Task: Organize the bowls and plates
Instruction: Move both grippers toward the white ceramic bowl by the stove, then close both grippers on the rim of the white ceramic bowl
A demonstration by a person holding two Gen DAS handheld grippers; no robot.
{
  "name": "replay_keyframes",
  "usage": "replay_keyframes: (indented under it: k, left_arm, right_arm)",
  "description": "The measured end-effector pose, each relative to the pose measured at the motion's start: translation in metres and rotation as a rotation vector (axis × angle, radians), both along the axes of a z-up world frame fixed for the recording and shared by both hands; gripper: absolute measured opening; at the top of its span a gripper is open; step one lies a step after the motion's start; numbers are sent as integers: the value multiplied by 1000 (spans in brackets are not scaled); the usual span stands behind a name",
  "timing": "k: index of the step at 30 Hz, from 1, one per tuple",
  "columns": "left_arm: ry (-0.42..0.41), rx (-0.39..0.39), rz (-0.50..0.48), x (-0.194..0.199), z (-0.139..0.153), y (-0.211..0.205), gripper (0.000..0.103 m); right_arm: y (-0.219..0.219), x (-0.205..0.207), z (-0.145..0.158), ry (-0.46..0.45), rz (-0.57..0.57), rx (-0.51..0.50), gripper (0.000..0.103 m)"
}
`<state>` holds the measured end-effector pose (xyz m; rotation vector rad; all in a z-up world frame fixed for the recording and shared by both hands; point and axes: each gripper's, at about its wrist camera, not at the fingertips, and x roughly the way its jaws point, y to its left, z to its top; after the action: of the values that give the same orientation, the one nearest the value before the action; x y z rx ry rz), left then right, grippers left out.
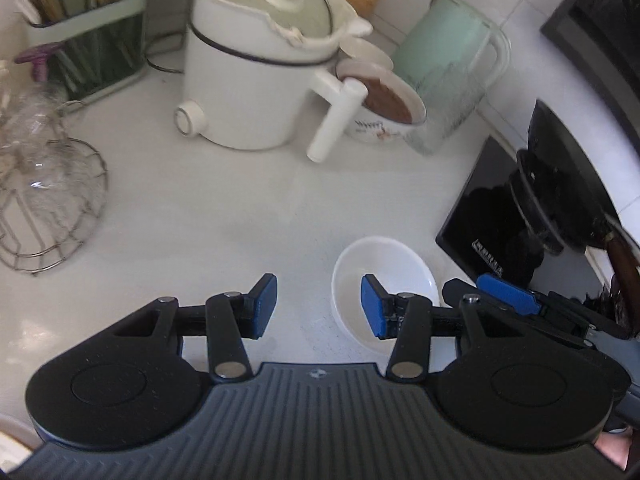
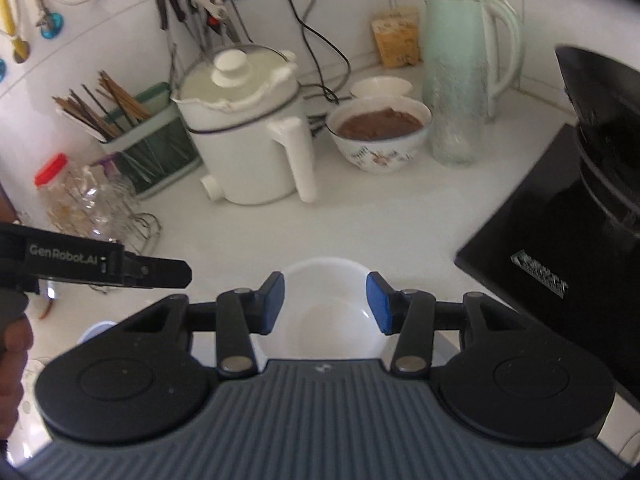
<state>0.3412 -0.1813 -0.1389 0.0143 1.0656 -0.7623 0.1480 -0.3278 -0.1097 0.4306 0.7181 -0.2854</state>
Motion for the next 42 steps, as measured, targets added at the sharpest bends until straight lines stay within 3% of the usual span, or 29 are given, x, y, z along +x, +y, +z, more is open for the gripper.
replay_keyframes:
  k: [5,13,19,24,32,42]
  left_arm:
    - [35,21,-22,3,-20,-19,52]
    - [105,25,-19,7,-47,-39,52]
    - [131,48,-8,12,-59,-49,50]
    - [152,41,-9,16,-64,-54,39]
    - [164,42,-22,16,-66,-62,13]
    - [179,48,1,18,-62,-59,12]
  right_arm:
    - [-4,1,-19,57,-14,-57,47]
    - [-22,5,-42,107,-52,0,47]
    - [-30,11,-55,149,-56,47,41]
    - [-38,16,-62,167,-59,80,31]
    - [-43,23,-71,189,-24,87,15]
    - [-40,25,-72,196,10,130,14]
